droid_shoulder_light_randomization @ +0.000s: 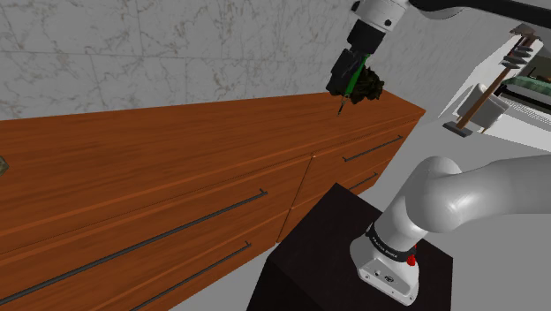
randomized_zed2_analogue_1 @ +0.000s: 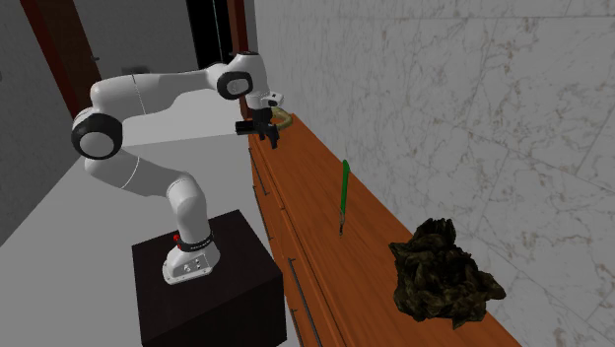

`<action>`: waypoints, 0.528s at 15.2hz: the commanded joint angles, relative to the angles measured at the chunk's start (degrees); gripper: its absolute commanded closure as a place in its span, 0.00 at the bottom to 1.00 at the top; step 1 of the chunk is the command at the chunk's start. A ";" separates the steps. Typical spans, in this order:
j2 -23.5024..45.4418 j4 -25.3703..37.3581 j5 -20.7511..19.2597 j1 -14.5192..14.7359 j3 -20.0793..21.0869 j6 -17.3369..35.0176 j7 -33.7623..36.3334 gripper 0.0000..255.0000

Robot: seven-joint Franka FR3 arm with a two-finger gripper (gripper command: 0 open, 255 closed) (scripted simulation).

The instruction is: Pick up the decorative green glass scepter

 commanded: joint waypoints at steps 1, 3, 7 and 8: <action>0.00 0.00 0.00 0.00 0.00 0.00 0.00 0.00; -0.64 -2.32 -1.76 -1.42 -1.41 3.81 -0.90 0.00; -1.16 -6.32 -5.14 -4.35 -4.49 11.74 -2.61 0.00; -1.12 -7.19 -5.95 -5.09 -5.31 13.79 -3.02 0.00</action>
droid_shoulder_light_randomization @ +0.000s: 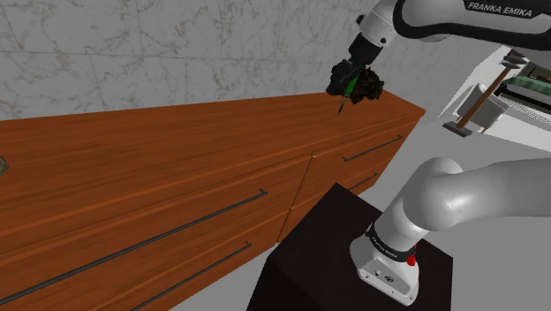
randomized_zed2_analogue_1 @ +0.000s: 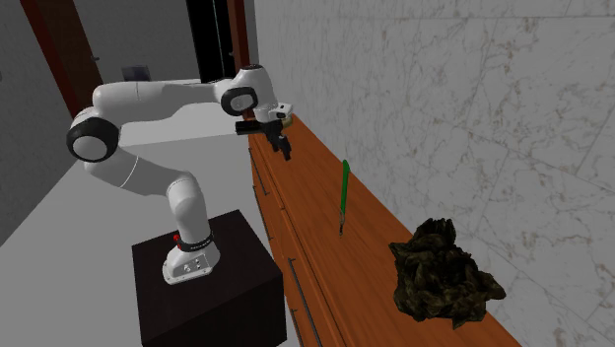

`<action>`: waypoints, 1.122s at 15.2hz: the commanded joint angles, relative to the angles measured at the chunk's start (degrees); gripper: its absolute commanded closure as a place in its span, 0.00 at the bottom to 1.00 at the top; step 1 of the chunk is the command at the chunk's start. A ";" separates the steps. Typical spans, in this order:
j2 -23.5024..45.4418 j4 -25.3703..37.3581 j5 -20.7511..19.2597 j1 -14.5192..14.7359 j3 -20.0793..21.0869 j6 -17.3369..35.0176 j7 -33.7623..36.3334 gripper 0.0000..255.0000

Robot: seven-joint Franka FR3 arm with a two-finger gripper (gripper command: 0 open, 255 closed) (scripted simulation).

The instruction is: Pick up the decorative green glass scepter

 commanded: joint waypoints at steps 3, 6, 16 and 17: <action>0.25 -3.04 -3.18 -3.00 -3.40 8.16 -1.67 0.00; 1.47 -4.75 -5.25 -5.10 -6.19 14.69 -2.87 0.00; 9.96 -6.31 -9.18 -9.68 -17.15 37.29 -7.42 0.00; 11.11 -6.12 -9.18 -9.76 -18.45 39.54 -8.01 0.00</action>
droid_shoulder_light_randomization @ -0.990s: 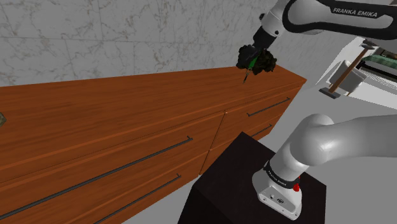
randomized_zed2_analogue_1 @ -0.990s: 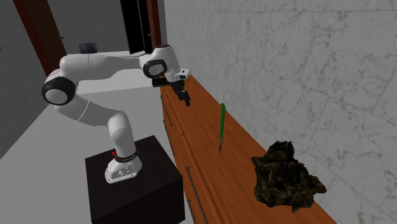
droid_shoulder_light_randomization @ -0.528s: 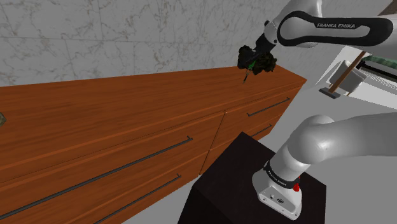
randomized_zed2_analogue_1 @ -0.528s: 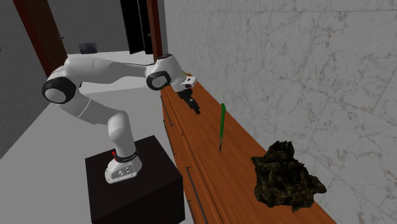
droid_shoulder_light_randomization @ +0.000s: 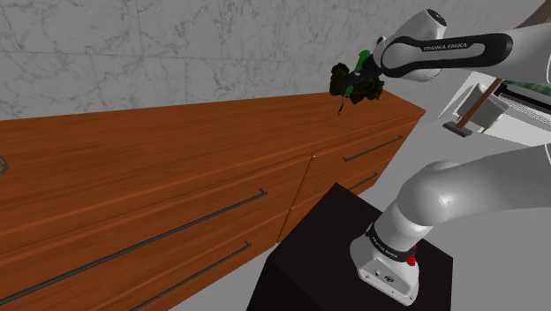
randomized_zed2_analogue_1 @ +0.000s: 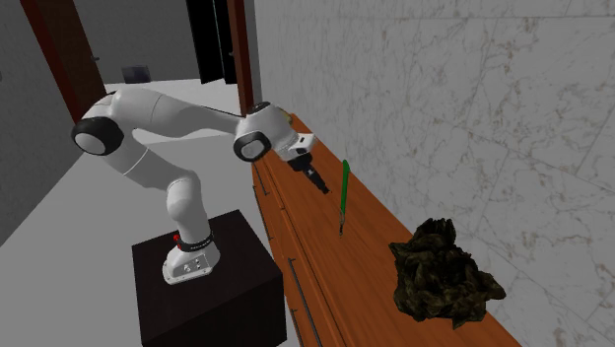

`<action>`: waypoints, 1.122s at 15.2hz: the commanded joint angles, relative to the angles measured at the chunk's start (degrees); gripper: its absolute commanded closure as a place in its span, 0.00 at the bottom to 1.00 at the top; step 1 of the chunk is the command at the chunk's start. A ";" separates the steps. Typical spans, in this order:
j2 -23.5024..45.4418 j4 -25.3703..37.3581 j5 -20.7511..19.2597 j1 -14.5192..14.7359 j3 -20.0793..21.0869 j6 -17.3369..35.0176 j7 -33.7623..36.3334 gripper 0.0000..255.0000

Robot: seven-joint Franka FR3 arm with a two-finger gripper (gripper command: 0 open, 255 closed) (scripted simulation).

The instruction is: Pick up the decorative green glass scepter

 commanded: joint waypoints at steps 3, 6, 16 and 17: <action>4.84 1.20 0.59 0.37 -5.62 9.13 -2.65 0.00; 8.50 2.68 2.41 2.32 -10.87 15.43 -5.42 0.00; 11.62 -0.75 3.58 4.78 -14.64 22.36 -7.34 0.00; 11.62 -0.79 3.57 4.77 -14.63 22.40 -7.33 1.00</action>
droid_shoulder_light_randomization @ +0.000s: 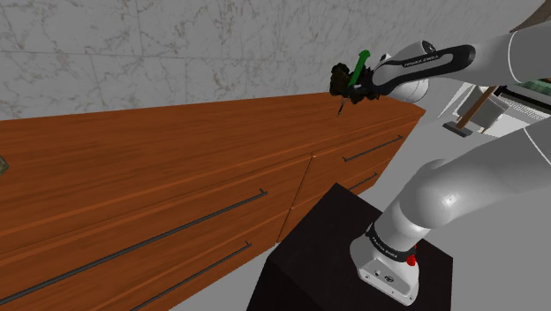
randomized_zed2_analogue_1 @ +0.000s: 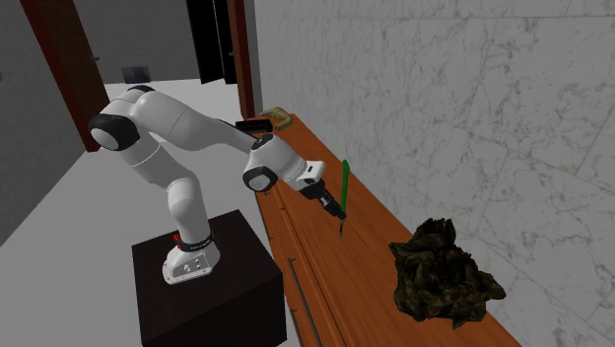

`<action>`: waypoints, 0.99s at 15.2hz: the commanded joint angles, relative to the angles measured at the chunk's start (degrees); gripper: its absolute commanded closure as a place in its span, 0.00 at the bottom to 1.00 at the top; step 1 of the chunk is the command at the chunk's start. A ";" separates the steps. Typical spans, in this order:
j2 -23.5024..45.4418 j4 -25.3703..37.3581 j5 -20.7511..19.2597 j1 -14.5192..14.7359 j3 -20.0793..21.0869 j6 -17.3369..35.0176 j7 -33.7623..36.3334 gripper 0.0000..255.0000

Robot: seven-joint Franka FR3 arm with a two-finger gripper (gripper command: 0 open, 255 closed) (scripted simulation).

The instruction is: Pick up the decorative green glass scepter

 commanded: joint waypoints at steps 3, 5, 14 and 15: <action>0.06 -0.06 0.03 0.07 -0.10 0.14 -0.06 1.00; 0.07 -0.06 0.03 0.05 -0.06 0.15 -0.02 1.00; -1.97 2.21 -0.77 -1.66 2.39 -4.30 1.23 1.00; -2.34 2.69 -0.89 -1.91 2.81 -5.17 1.45 1.00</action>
